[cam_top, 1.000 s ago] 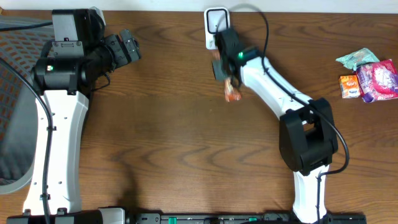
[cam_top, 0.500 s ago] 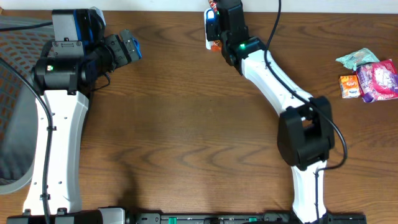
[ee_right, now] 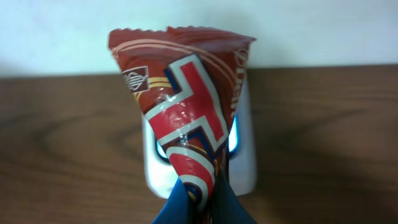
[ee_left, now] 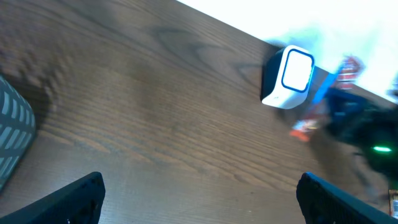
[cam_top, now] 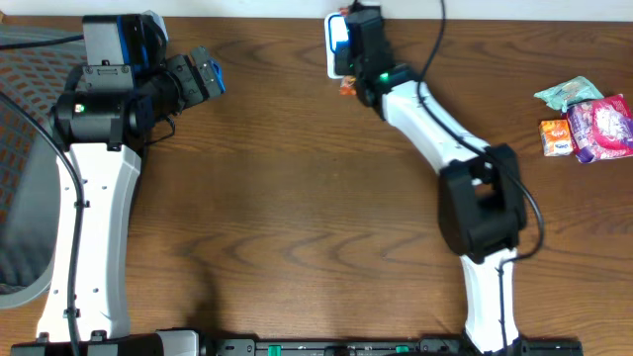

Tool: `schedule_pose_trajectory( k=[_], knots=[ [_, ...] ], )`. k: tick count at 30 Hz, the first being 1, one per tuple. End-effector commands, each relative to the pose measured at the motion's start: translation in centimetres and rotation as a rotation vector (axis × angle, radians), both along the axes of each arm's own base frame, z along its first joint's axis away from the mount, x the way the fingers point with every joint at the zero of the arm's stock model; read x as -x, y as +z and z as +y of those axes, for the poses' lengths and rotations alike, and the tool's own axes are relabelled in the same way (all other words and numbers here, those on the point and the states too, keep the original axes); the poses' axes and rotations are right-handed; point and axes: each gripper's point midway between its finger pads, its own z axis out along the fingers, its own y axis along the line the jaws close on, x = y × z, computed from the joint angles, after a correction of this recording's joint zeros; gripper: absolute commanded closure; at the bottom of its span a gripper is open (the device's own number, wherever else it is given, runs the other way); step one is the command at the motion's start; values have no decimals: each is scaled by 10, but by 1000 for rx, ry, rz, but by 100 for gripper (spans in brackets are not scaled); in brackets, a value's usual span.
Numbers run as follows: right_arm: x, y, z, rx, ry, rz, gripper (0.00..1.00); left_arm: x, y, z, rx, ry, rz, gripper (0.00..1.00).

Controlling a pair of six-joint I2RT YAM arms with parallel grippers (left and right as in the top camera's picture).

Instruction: Scan the item barcode

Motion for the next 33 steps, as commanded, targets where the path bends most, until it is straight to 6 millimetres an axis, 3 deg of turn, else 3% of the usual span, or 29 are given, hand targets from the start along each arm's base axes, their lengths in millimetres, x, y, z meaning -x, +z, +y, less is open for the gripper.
schedule_pose_trajectory(
  k=[1, 5, 10, 13, 15, 20, 22, 24, 25, 26, 30, 33],
  knots=[
    [2, 96, -79, 15, -203, -132, 99, -1, -3, 2, -8, -1, 7, 2],
    [23, 96, -159, 180, -349, -30, 99, -1, -3, 2, -8, -1, 7, 2],
    [64, 57, -276, 384, -573, 216, 99, -1, -3, 2, -7, -1, 7, 2],
    [86, 31, -332, 448, -619, 359, 99, -1, -3, 2, -8, -1, 7, 2],
    [96, 16, -357, 442, -636, 426, 99, -1, -3, 2, -7, -1, 7, 2],
    [108, -16, -397, 425, -580, 540, 87, -1, -3, 2, -8, -1, 7, 2],
    [112, -18, -408, 421, -600, 548, 75, -1, -3, 2, -7, -1, 7, 2],
    [116, -17, -416, 417, -618, 550, 55, -1, -3, 2, -8, -1, 7, 2],
    [117, -15, -419, 420, -625, 550, 26, -1, -3, 2, -8, -1, 7, 2],
    [120, -13, -421, 428, -634, 554, 3, -1, -3, 2, -7, -1, 7, 2],
    [126, 5, -414, 422, -636, 540, 1, -1, -3, 2, -7, -1, 7, 2],
    [131, 31, -397, 404, -629, 504, 1, -1, -3, 2, -8, -1, 7, 2]
  ],
)
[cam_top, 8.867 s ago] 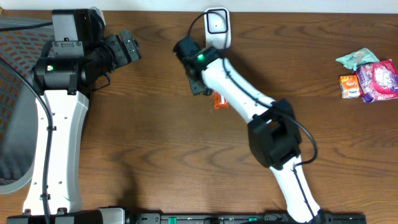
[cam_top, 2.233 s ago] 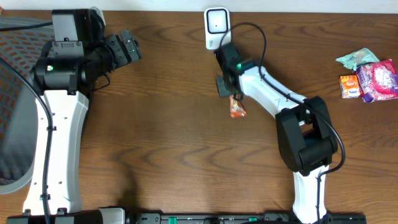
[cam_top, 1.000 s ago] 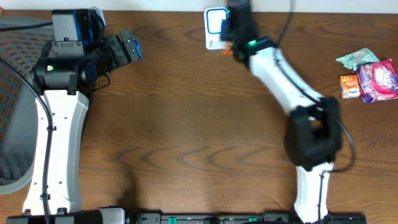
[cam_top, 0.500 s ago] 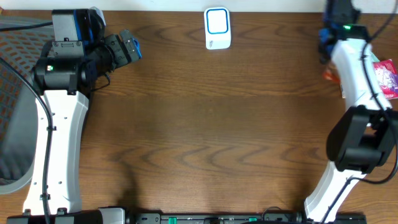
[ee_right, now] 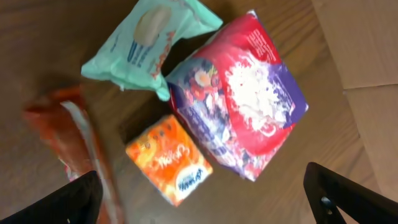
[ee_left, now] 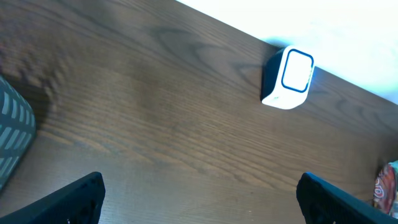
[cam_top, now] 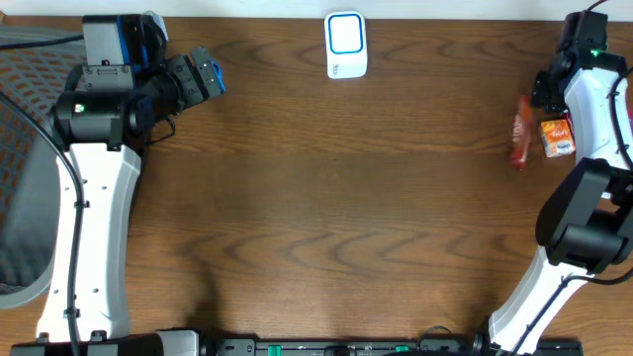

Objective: Scan the item barcode
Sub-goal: 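Carry the snack bar to the right edge and release it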

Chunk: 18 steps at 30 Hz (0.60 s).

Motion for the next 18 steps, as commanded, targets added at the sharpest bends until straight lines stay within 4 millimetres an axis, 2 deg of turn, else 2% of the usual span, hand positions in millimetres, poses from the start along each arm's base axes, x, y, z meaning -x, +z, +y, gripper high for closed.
schedule_pose_trajectory(
  k=[1, 3, 7, 11, 15, 18],
  knots=[
    [4, 57, 22, 8, 4, -115, 1, -1, -3, 2, -8, -1, 7, 2],
    [8, 80, 42, -27, 11, -177, 1, -1, -3, 2, -8, -1, 7, 2],
    [16, 129, 94, -153, 136, -293, 1, -1, -3, 2, -8, -1, 7, 2],
    [42, 172, 154, -299, 295, -367, 1, -1, -3, 2, -8, -1, 7, 2],
    [66, 196, 192, -334, 397, -389, 1, -1, -3, 2, -8, -1, 7, 2],
    [71, 194, 209, -321, 476, -352, 2, -1, -3, 2, -8, -1, 7, 2]
  ],
)
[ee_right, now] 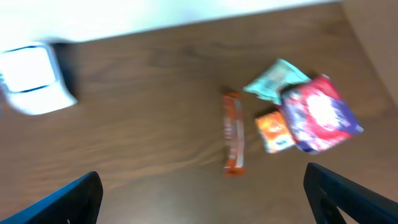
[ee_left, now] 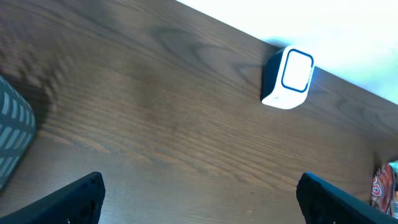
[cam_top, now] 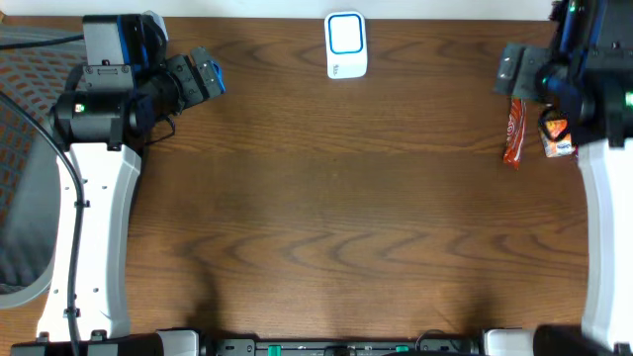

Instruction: Scan the item barcode

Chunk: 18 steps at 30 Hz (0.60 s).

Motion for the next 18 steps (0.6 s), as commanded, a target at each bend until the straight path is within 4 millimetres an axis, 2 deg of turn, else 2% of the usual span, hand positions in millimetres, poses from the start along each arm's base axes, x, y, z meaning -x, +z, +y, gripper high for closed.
schedule_pose_trajectory(
  k=[1, 6, 10, 11, 12, 15, 18],
  knots=[
    [0, -21, 23, -6, 93, 66, 5, -1, -3, 2, -8, -1, 6, 2],
    [-18, -89, 20, 2, 79, 157, 56, -1, -3, 2, -8, -1, 7, 2],
    [-43, -155, -4, 47, -31, 165, 91, -1, -3, 2, -8, -1, 7, 2],
    [-48, -169, -9, 32, -76, 158, 96, -1, -3, 2, -8, -1, 7, 2],
    [-54, -182, -11, 10, -110, 151, 97, -1, -3, 2, -8, -1, 6, 2],
    [-72, -217, -19, -19, -162, 138, 88, -1, -3, 2, -8, -1, 6, 2],
    [-90, -247, -34, -1, -201, 132, 85, -1, -3, 2, -8, -1, 6, 2]
  ],
)
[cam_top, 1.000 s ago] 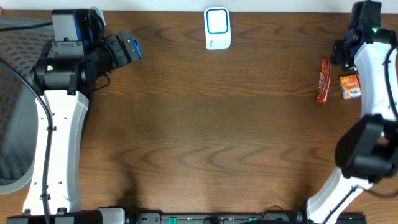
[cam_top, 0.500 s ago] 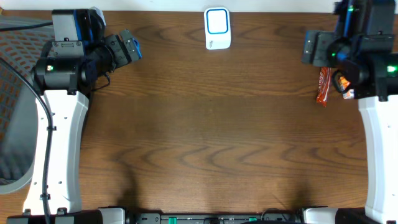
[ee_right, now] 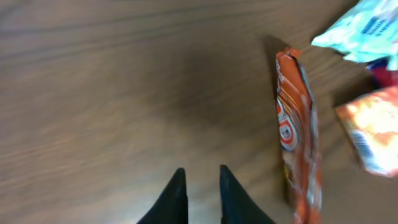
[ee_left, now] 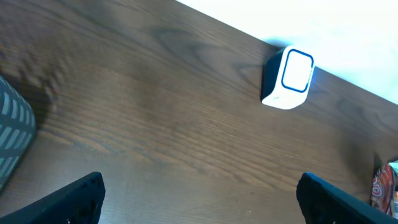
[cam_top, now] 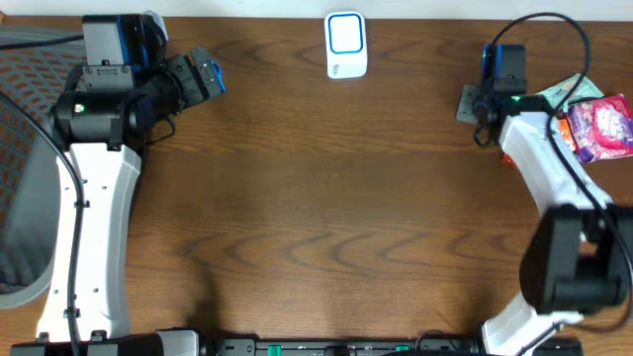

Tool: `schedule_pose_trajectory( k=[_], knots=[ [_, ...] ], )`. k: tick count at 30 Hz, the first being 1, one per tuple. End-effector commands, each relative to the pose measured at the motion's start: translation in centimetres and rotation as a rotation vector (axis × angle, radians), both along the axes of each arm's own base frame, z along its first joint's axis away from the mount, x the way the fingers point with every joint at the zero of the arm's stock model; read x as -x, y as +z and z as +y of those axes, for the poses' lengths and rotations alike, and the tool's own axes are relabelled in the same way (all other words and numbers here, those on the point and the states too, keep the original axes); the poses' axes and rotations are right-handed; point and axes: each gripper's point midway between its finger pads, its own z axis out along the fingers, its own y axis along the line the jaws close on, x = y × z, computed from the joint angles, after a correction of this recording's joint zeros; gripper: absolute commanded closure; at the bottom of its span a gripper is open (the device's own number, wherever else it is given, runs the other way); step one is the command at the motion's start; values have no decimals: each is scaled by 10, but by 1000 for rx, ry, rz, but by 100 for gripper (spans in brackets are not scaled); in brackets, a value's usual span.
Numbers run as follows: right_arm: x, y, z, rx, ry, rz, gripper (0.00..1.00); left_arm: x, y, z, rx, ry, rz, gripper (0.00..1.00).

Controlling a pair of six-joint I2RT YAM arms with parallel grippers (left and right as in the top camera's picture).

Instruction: Scan the item barcode

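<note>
The white scanner (cam_top: 345, 44) with its blue-ringed window stands at the table's far edge, also in the left wrist view (ee_left: 288, 78). The red-orange snack packet (ee_right: 295, 134) lies flat on the wood; in the overhead view my right arm covers it. My right gripper (ee_right: 200, 171) is shut with nothing in it, low over bare wood just left of the packet (cam_top: 473, 104). My left gripper (ee_left: 202, 202) hangs open and empty at the far left (cam_top: 198, 77).
A pile of other items lies at the far right: a teal pack (cam_top: 567, 91), a pink-purple bag (cam_top: 603, 127) and an orange pack (ee_right: 373, 127) right of the snack packet. A grey chair (cam_top: 20, 178) stands off the left edge.
My right gripper was open and high, seeing scanner and pile together. Now it is shut and low over the wood just left of the snack packet. The left arm has not moved.
My right gripper first held the red snack packet up in front of the scanner. Then it was open over the pile at the right, the packet lying beside the orange pack. Then it stood higher, still open; now it is shut and empty beside the packet.
</note>
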Motion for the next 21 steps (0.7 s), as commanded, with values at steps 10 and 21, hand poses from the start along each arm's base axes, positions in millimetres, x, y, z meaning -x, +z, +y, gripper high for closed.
schedule_pose_trajectory(
  k=[10, 21],
  knots=[
    [-17, -107, -69, -2, -212, 58, 99, -1, -3, 2, -8, -2, 7, 2],
    [3, -111, -138, 17, -335, 73, 99, -1, -3, 2, -8, -2, 7, 2]
  ],
)
